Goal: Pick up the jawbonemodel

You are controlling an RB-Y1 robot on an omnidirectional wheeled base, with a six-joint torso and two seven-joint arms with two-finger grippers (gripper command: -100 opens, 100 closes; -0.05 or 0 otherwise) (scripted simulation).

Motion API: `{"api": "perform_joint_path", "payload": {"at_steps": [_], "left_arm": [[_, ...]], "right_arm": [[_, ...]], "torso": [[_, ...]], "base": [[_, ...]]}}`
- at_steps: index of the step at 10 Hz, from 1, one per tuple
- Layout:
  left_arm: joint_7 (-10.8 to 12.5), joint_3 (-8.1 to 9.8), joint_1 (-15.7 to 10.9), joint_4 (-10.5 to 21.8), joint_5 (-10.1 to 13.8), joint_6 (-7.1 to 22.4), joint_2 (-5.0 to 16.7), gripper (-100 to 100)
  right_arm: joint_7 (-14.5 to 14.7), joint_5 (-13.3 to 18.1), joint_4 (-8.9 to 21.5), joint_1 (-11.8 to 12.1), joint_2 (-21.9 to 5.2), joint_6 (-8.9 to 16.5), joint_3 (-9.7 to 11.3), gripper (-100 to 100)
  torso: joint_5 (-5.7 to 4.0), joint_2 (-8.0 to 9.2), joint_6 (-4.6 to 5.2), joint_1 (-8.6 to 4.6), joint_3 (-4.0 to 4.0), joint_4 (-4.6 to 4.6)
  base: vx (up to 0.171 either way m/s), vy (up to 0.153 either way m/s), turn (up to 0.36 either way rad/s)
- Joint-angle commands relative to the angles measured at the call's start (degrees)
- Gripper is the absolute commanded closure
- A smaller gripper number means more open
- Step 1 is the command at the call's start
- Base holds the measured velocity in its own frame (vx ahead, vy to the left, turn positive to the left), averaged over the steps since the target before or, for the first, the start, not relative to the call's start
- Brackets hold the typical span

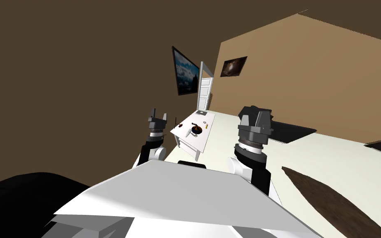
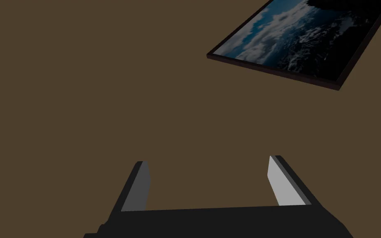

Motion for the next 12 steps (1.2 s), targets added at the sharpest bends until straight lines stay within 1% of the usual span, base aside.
{"api": "perform_joint_path", "payload": {"at_steps": [1,2,3,5,8,9,11,12], "left_arm": [[0.2,-0.07,0.6,1.2,-0.3,-0.5,1.8,-100],[0.4,-0.10,0.9,2.0,-0.5,-0.9,2.6,-100],[0.7,-0.15,1.7,4.2,-1.0,-1.7,4.3,-100],[1.2,-0.22,2.5,7.1,-1.6,-2.6,6.2,-100],[2.2,-0.42,3.8,12.1,-2.6,-4.0,9.4,-100],[2.2,-0.42,3.8,12.8,-2.6,-4.0,9.4,-100],[2.9,-0.65,4.4,16.4,-3.4,-4.7,11.9,-100],[2.9,-0.65,4.4,17.4,-3.4,-4.7,11.9,-100]], "right_arm": [[0.0,0.0,0.0,0.0,0.0,0.0,0.0,0],[0.0,0.0,0.0,0.0,0.0,0.0,0.0,0],[0.0,0.0,0.0,0.0,0.0,0.0,0.0,0],[0.0,0.0,0.0,0.0,0.0,0.0,0.0,0],[0.0,0.0,0.0,0.0,0.0,0.0,0.0,0],[0.0,0.0,0.0,0.0,0.0,0.0,0.0,0],[0.0,0.0,0.0,0.0,0.0,0.0,0.0,0],[0.0,0.0,0.0,0.0,0.0,0.0,0.0,0]], "torso": [[0.00,0.00,0.00,0.00,0.00,0.00],[-0.02,0.05,0.01,-0.13,0.03,0.01],[-0.05,0.16,0.01,-0.25,0.09,0.03],[-0.15,0.35,0.01,-0.68,0.20,0.08],[-0.16,0.19,0.02,-0.71,0.11,0.04],[-0.17,0.24,0.01,-0.73,0.14,0.05],[-0.12,0.07,0.01,-0.48,0.05,0.02],[-0.15,0.03,0.02,-0.64,0.02,0.01]], "base": [[-0.018,-0.044,-0.069],[-0.051,-0.075,-0.077],[-0.073,-0.150,-0.145],[-0.085,-0.192,-0.077],[-0.042,-0.188,-0.091],[-0.032,-0.137,-0.008],[0.005,-0.153,-0.072],[0.012,-0.150,-0.027]]}}
